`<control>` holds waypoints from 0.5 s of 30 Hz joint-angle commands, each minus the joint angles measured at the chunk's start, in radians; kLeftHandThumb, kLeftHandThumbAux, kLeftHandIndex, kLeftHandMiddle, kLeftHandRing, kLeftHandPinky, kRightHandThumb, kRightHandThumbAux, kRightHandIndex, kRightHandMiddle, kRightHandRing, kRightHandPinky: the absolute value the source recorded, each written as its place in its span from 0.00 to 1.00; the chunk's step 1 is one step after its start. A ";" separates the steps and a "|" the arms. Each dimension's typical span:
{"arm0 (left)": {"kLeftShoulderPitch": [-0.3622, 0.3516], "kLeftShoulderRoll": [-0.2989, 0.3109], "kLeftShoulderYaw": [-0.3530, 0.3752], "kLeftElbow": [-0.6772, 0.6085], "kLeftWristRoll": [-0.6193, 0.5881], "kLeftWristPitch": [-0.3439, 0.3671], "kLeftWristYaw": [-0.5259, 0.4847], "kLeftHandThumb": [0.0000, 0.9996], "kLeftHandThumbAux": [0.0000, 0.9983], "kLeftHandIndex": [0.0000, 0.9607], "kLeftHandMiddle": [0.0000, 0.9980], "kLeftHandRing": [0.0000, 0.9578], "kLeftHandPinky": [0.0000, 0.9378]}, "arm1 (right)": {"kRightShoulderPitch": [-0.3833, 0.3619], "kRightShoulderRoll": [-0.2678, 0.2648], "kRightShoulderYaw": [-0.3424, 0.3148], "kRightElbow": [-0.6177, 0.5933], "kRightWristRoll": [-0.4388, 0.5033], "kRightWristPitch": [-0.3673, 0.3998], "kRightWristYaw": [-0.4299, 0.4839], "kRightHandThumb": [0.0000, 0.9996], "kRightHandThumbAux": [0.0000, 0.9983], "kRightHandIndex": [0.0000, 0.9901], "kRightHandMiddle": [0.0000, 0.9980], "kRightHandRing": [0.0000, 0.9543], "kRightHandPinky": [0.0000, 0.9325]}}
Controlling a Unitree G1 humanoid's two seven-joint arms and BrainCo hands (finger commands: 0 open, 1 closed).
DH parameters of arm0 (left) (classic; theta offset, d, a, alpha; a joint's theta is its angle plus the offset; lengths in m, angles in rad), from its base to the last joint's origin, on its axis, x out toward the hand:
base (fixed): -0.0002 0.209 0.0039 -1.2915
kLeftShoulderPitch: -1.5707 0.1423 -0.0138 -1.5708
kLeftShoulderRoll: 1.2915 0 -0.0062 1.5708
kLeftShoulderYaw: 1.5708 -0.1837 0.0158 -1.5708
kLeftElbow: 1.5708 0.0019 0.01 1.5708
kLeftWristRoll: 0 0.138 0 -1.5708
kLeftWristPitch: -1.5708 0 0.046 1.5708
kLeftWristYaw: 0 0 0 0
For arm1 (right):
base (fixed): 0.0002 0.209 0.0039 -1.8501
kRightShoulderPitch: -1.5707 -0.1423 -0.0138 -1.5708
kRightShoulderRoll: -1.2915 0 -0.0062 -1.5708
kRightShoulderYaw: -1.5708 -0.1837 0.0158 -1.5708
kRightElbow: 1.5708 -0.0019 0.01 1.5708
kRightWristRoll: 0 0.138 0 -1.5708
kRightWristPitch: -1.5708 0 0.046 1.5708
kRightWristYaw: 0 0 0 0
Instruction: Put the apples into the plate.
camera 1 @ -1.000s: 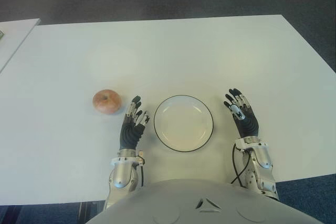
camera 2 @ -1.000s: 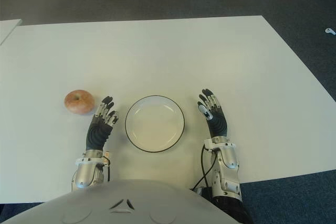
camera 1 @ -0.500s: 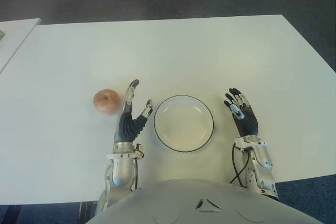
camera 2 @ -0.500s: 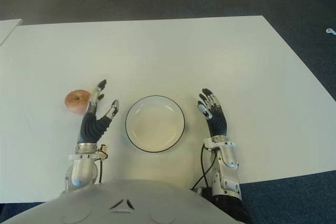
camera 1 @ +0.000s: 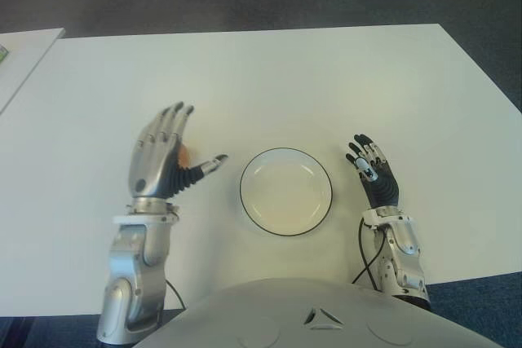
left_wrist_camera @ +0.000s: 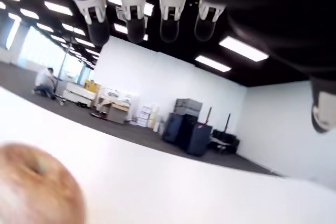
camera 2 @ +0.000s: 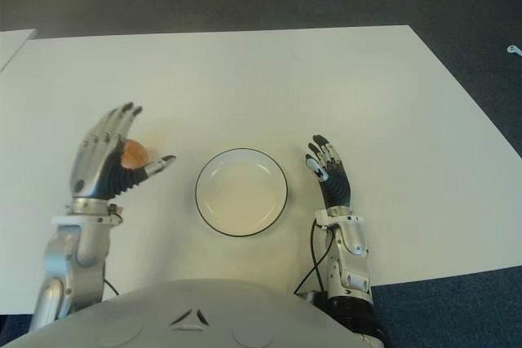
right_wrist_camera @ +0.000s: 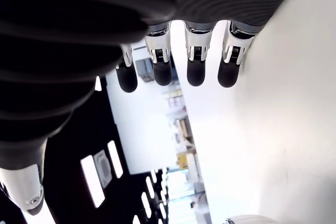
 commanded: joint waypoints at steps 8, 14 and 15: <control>-0.073 0.118 -0.004 -0.003 0.279 0.036 -0.196 0.33 0.33 0.10 0.00 0.00 0.06 | -0.019 0.017 -0.003 0.059 0.003 -0.033 0.004 0.46 0.59 0.17 0.10 0.07 0.12; -0.121 0.226 0.029 0.061 0.285 -0.009 -0.192 0.29 0.31 0.09 0.00 0.00 0.05 | -0.035 0.017 -0.007 0.089 0.004 -0.058 0.010 0.48 0.59 0.19 0.10 0.06 0.10; -0.127 0.239 0.033 0.074 0.281 -0.016 -0.188 0.29 0.31 0.09 0.00 0.00 0.05 | -0.037 0.016 -0.007 0.093 0.004 -0.060 0.011 0.48 0.59 0.20 0.10 0.06 0.10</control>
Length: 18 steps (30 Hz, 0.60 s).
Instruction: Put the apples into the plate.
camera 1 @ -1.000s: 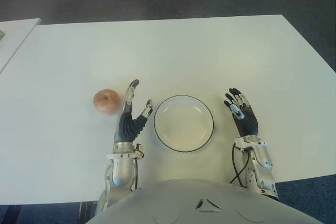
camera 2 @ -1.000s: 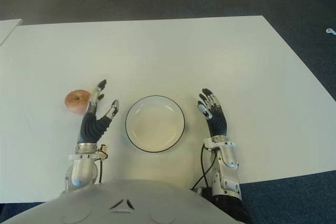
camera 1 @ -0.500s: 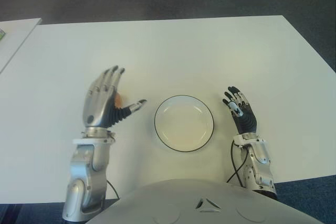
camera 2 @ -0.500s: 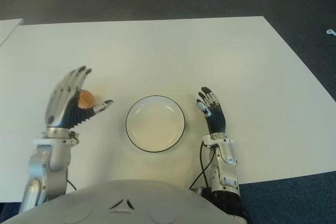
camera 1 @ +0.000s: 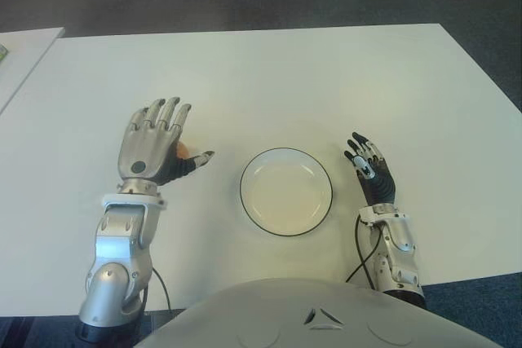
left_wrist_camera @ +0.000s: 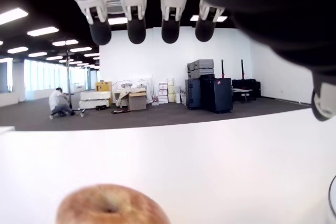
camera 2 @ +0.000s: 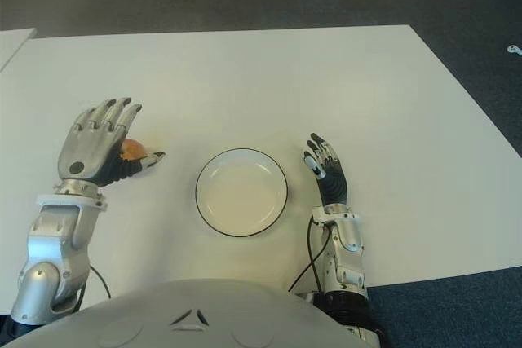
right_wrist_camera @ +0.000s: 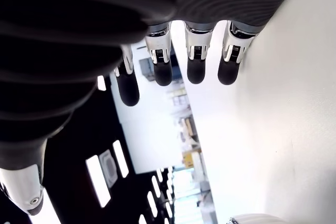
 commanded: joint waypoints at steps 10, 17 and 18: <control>-0.074 0.223 0.047 0.210 -0.047 -0.085 0.010 0.25 0.32 0.07 0.00 0.00 0.02 | -0.024 0.005 -0.012 0.069 0.015 -0.019 0.010 0.48 0.59 0.21 0.10 0.06 0.12; -0.083 0.272 0.038 0.310 -0.081 -0.102 0.085 0.24 0.33 0.06 0.00 0.00 0.02 | -0.034 0.002 -0.016 0.080 0.030 -0.009 0.018 0.50 0.59 0.20 0.11 0.07 0.12; -0.086 0.281 0.035 0.338 -0.089 -0.107 0.100 0.23 0.33 0.06 0.00 0.00 0.02 | -0.034 0.001 -0.017 0.080 0.033 -0.006 0.020 0.50 0.59 0.20 0.11 0.07 0.12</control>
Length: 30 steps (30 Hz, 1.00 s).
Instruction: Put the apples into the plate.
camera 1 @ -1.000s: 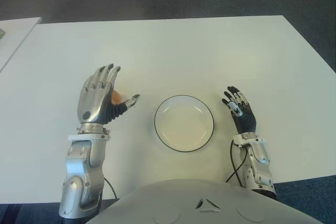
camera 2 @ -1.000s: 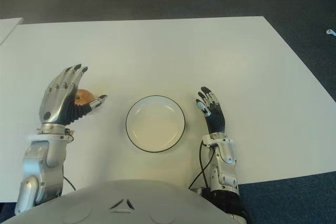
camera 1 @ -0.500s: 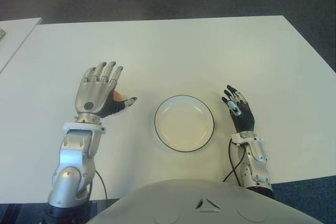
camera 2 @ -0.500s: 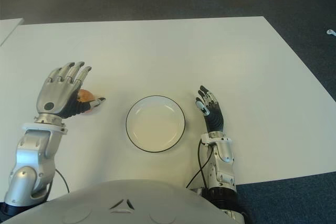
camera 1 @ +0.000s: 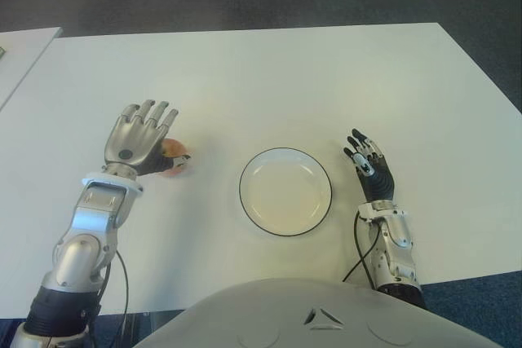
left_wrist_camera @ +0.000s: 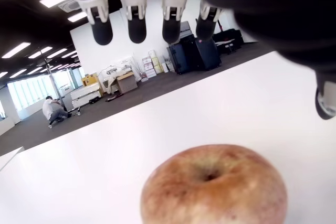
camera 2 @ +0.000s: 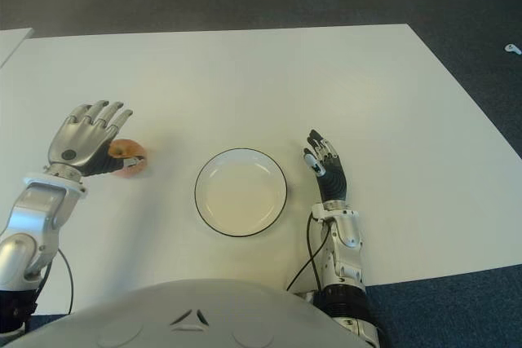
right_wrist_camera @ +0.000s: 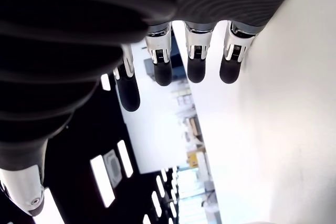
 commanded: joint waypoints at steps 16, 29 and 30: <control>-0.038 0.079 -0.059 0.206 -0.091 -0.021 0.091 0.20 0.34 0.03 0.00 0.00 0.01 | 0.000 0.002 -0.015 0.048 0.006 0.023 0.008 0.49 0.61 0.20 0.11 0.08 0.12; -0.068 0.099 -0.102 0.289 -0.129 -0.024 0.139 0.21 0.34 0.02 0.00 0.00 0.02 | -0.001 0.001 -0.021 0.060 0.006 0.017 0.012 0.49 0.63 0.21 0.11 0.06 0.09; -0.070 0.100 -0.105 0.294 -0.134 -0.025 0.141 0.21 0.34 0.02 0.00 0.00 0.02 | -0.001 0.001 -0.021 0.063 0.004 0.012 0.013 0.49 0.63 0.22 0.11 0.06 0.09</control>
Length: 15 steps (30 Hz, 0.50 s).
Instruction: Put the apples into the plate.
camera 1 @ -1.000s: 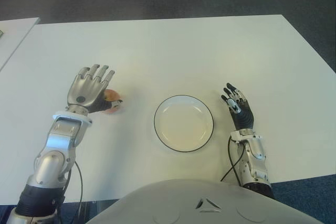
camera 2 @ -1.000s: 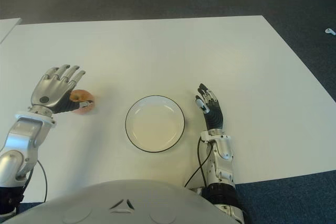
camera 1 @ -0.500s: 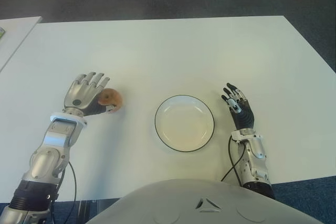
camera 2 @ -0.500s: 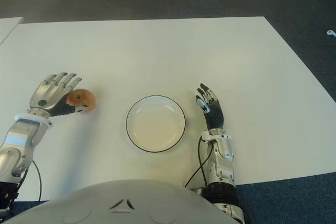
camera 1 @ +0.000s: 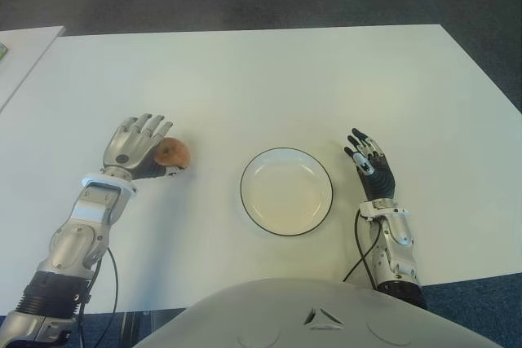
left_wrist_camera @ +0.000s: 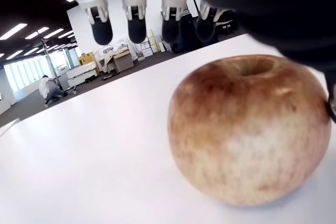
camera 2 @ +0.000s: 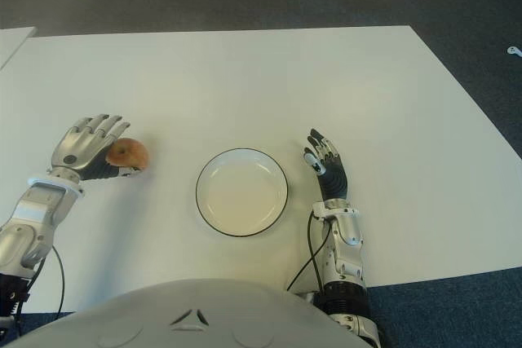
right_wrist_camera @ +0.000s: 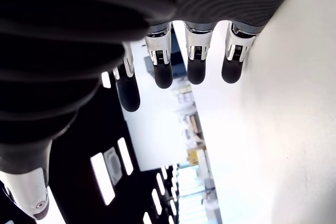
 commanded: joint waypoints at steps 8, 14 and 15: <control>-0.030 0.005 -0.049 0.063 -0.039 0.002 0.016 0.20 0.33 0.02 0.00 0.00 0.02 | 0.013 0.001 -0.009 0.050 0.000 0.009 -0.003 0.48 0.62 0.23 0.10 0.05 0.08; -0.036 -0.002 -0.073 0.073 -0.036 0.019 0.019 0.17 0.32 0.01 0.00 0.00 0.01 | 0.014 0.001 -0.012 0.046 -0.003 0.015 -0.008 0.48 0.63 0.23 0.11 0.06 0.10; -0.037 -0.004 -0.076 0.075 -0.035 0.022 0.019 0.17 0.32 0.01 0.00 0.00 0.01 | 0.014 0.001 -0.012 0.046 -0.003 0.016 -0.009 0.49 0.63 0.24 0.11 0.06 0.10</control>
